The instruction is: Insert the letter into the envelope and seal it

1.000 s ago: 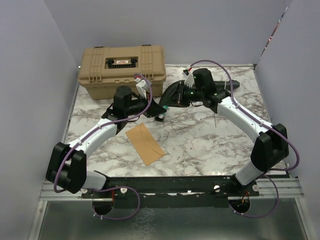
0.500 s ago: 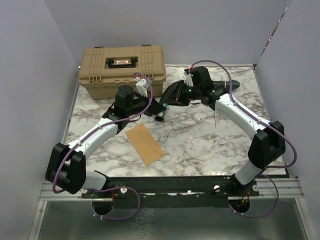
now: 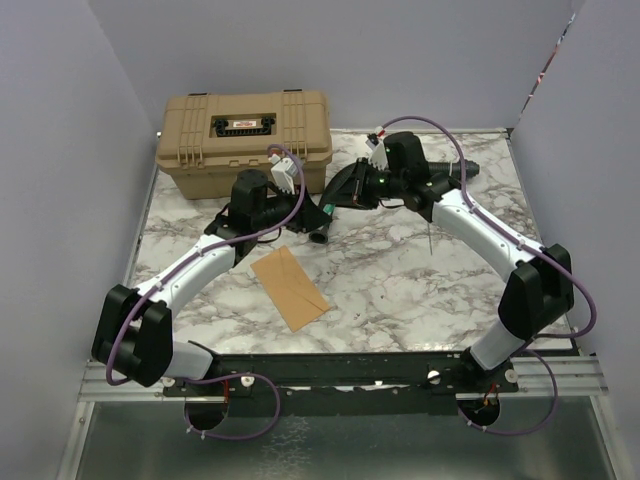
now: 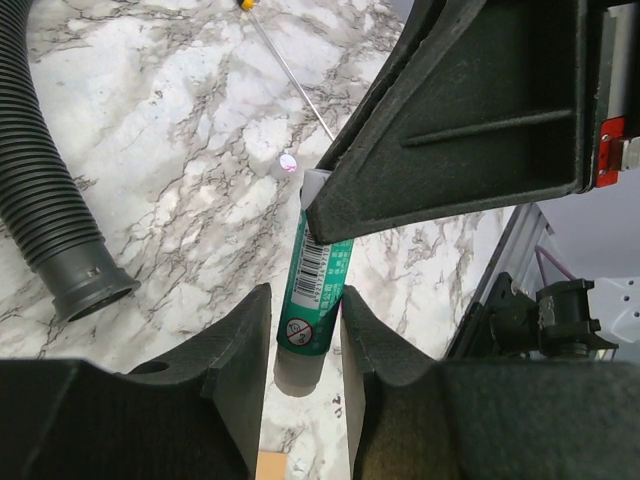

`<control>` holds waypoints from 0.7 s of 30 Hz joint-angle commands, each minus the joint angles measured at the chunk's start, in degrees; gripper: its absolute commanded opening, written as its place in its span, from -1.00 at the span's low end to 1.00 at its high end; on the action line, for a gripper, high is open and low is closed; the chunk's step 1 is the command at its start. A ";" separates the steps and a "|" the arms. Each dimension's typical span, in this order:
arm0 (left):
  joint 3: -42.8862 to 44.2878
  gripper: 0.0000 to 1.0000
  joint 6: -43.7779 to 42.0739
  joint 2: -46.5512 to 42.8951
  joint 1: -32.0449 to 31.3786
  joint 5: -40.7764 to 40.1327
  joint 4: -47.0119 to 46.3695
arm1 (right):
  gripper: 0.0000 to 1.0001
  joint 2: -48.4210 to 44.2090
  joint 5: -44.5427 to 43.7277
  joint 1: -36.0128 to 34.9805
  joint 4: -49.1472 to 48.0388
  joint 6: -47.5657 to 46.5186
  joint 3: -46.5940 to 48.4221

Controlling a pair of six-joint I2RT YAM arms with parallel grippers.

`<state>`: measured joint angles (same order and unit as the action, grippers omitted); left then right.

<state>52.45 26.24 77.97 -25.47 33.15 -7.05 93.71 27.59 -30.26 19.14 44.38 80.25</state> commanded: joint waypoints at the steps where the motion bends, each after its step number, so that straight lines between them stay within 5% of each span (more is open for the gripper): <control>1: 1.27 -0.31 0.07 1.25 0.43 0.02 2.13 | -0.99 -3.40 2.63 0.29 -1.24 -5.08 0.56; 6: 2.62 -0.10 0.64 1.79 0.43 0.45 1.97 | -0.99 -2.72 4.00 0.32 1.54 -8.99 1.21; 17: 2.81 -0.09 0.98 2.43 0.42 2.98 0.96 | -0.99 -1.02 9.64 0.30 1.65 -8.71 1.02; 19: 2.54 -0.28 1.14 2.25 0.42 3.92 0.47 | -0.99 -0.82 10.97 0.34 1.01 -8.70 1.01; 21: 2.34 -0.68 1.39 1.97 0.42 4.70 -0.26 | -0.99 -0.89 11.88 0.29 0.21 -8.95 0.72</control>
<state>54.00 27.59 79.79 -25.47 36.77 -6.13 92.77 32.73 -29.78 19.79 35.83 80.27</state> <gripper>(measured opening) 0.360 0.112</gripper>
